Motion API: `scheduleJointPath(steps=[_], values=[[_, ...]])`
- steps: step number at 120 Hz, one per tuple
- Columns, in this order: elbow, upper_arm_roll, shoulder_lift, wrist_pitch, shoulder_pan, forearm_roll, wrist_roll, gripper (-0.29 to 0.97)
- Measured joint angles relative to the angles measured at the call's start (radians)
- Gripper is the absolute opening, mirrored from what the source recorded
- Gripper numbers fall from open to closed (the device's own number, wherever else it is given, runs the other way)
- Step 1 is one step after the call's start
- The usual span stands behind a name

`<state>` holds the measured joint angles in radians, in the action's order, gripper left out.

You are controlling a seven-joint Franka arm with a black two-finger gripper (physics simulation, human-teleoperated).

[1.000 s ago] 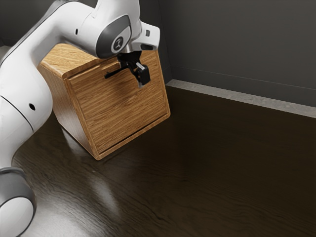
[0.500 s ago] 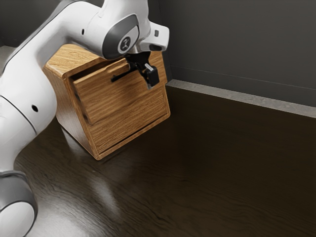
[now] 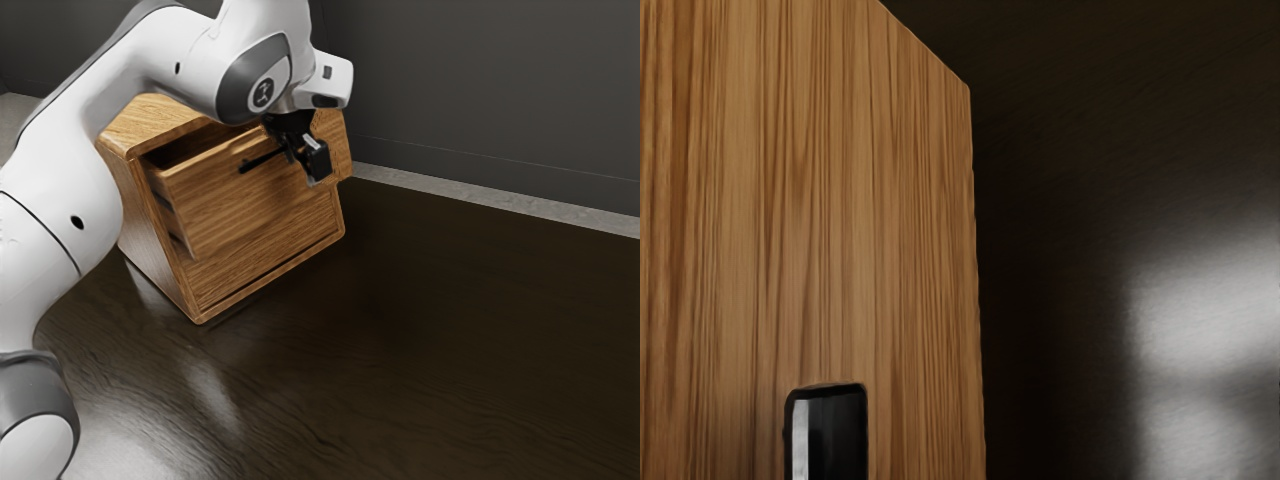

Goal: Pull the drawer handle with one arm to open the drawer

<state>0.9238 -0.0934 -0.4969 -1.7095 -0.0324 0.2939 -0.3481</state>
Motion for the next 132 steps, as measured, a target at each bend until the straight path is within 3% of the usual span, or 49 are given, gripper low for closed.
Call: scheduleJointPath(steps=[3, 5, 15, 26, 40, 45, 51, 57, 74, 86, 94, 115, 132], values=[[0.001, -0.001, 0.001, 0.000, -0.003, 0.003, 0.001, 0.25], [0.001, 0.000, 0.002, 0.000, -0.004, 0.007, 0.001, 0.20], [0.000, 0.004, 0.003, 0.001, -0.002, 0.016, 0.004, 0.22], [-0.001, -0.002, 0.005, 0.002, -0.003, 0.015, 0.004, 0.05], [0.004, -0.017, 0.010, 0.006, -0.023, 0.000, 0.004, 0.28], [0.004, -0.016, 0.008, 0.007, -0.032, -0.008, 0.003, 0.31], [0.004, -0.019, 0.009, 0.007, -0.041, -0.005, 0.004, 0.04], [0.003, -0.023, 0.013, 0.004, -0.056, 0.000, 0.005, -0.04], [-0.013, -0.014, 0.001, 0.004, -0.131, -0.006, 0.003, 0.33], [-0.008, -0.023, 0.014, 0.019, -0.156, -0.005, 0.003, 0.49], [0.055, -0.092, 0.091, 0.078, -0.225, -0.003, 0.020, 0.55], [0.508, -0.136, 0.517, 0.180, -0.314, -0.056, 0.142, 0.63], [0.583, -0.143, 0.582, 0.217, -0.357, -0.086, 0.248, 0.66]])
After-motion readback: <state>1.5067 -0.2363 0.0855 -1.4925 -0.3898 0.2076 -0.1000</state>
